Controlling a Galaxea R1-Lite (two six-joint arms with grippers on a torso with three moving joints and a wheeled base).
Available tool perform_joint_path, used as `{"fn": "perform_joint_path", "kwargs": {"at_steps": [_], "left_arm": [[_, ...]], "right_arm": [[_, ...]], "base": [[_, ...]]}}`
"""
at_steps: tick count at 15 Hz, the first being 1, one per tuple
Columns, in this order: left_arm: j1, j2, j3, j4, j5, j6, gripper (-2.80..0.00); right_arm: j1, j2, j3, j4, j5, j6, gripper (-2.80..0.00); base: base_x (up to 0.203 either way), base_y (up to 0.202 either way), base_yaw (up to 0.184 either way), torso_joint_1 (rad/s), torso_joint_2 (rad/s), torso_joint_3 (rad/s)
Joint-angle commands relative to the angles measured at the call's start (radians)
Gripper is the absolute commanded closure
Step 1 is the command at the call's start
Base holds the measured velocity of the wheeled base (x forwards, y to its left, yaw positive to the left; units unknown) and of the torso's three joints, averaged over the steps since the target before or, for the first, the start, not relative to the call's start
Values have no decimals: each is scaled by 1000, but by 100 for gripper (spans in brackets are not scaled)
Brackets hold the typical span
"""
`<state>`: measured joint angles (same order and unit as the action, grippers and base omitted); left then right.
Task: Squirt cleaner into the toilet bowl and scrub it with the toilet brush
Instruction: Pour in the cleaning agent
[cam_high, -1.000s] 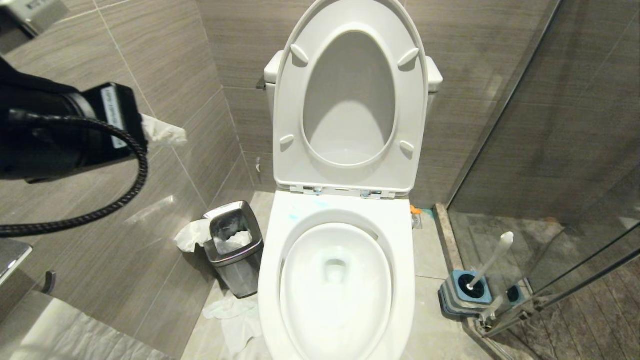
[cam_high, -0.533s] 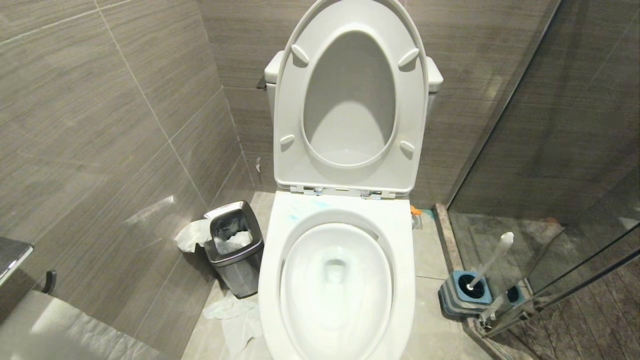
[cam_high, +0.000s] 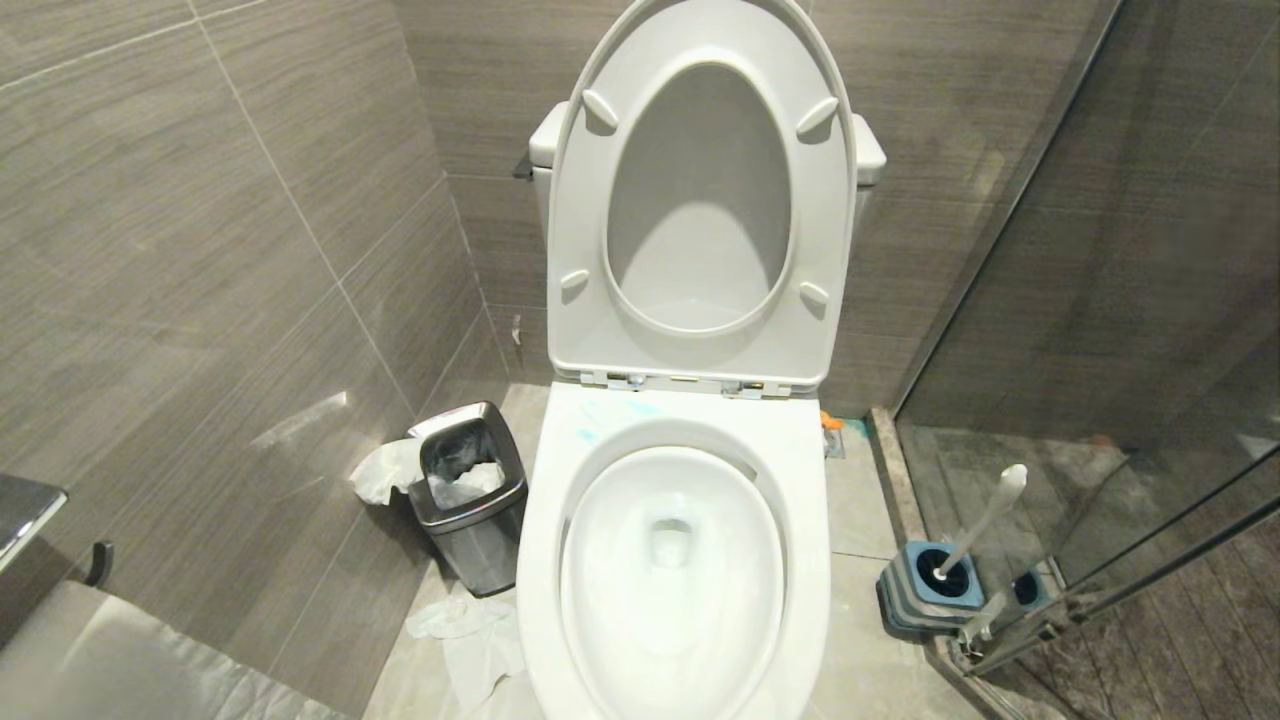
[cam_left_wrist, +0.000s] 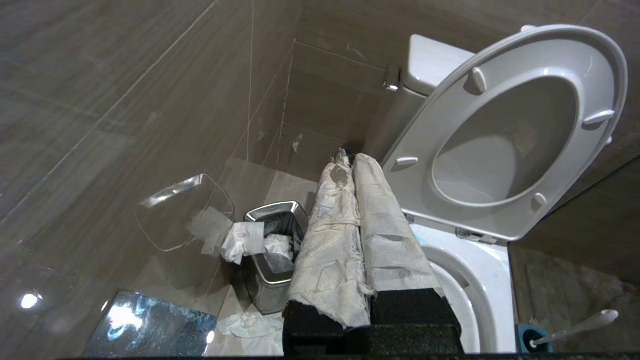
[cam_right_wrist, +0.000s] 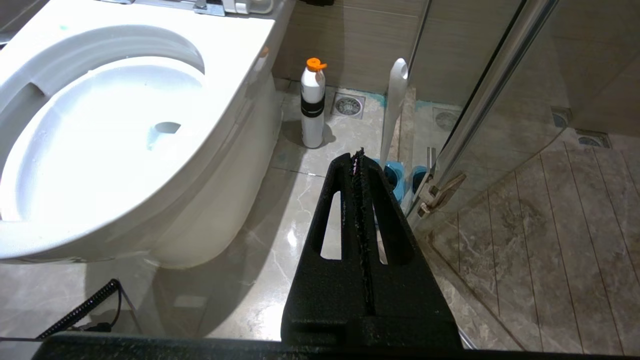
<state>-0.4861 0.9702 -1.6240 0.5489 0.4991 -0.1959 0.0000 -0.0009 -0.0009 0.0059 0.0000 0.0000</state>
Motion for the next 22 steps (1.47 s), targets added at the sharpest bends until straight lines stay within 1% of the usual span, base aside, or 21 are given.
{"fn": "perform_joint_path", "kwargs": {"at_steps": [1,2,3,4,5,6,7,8,10,11,13,16,17,22], "left_arm": [[98,-28,-2,2,-61,-8,0],[212,-42,1,2,-161,-15,0],[333,-64,4,4,-308,-27,0],[443,-107,16,10,-471,-41,0],[514,-177,48,15,-579,-48,0],[543,-254,101,17,-641,-44,0],[547,-332,183,20,-680,-24,0],[549,-406,258,21,-704,7,0],[552,-532,385,23,-723,71,0],[550,-587,443,25,-717,110,0],[533,-674,551,26,-674,187,0],[506,-765,655,22,-592,241,0],[497,-793,686,22,-579,253,0],[481,-957,897,22,-570,284,0]], "right_arm": [[0,1,1,0,0,0,0],[0,0,0,0,0,0,0],[0,0,0,0,0,0,0],[0,-1,0,0,0,0,0],[0,1,-1,0,0,0,0],[0,0,0,0,0,0,0],[0,1,1,0,0,0,0],[0,0,-1,0,0,0,0],[0,1,-1,0,0,0,0],[0,0,0,0,0,0,0],[0,-1,-1,0,0,0,0],[0,0,0,0,0,0,0],[0,1,-1,0,0,0,0],[0,-1,-1,0,0,0,0]], "base": [[0,0,0,0,0,0],[0,0,0,0,0,0],[0,0,0,0,0,0],[0,0,0,0,0,0],[0,0,0,0,0,0],[0,0,0,0,0,0],[0,0,0,0,0,0],[0,0,0,0,0,0],[0,0,0,0,0,0],[0,0,0,0,0,0],[0,0,0,0,0,0],[0,0,0,0,0,0],[0,0,0,0,0,0],[0,0,0,0,0,0]]}}
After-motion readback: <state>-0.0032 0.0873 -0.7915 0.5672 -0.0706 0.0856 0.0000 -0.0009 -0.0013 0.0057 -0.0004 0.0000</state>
